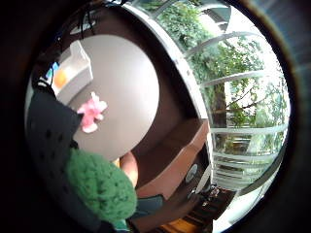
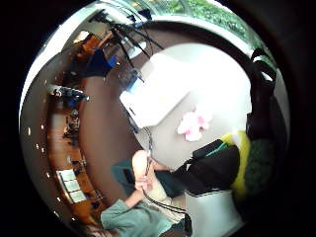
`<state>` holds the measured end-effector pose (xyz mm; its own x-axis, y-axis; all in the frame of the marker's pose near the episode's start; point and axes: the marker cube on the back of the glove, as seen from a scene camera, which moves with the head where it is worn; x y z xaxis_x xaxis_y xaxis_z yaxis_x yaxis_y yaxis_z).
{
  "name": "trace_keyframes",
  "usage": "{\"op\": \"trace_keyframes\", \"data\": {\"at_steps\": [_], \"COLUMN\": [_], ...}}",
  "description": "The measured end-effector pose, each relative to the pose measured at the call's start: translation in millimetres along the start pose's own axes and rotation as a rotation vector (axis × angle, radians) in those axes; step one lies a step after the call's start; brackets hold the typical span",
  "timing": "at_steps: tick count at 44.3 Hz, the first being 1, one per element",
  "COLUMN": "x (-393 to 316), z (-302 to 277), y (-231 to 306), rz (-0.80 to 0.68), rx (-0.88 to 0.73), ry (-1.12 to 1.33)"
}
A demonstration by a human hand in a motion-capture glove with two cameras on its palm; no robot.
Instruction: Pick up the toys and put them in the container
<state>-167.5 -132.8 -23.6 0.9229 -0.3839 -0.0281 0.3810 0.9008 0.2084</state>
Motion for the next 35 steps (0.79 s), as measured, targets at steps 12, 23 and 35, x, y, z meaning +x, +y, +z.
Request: {"op": "trace_keyframes", "data": {"at_steps": [12, 23, 35], "x": [-133.7, -241.9, -270.8], "z": [-69.1, -30.6, 5.7], "y": [-68.3, -130.6, -143.3], "rz": [-0.103, -0.303, -0.216], "rx": [0.101, 0.161, 0.131], "ry": [-0.006, 0.017, 0.060]}}
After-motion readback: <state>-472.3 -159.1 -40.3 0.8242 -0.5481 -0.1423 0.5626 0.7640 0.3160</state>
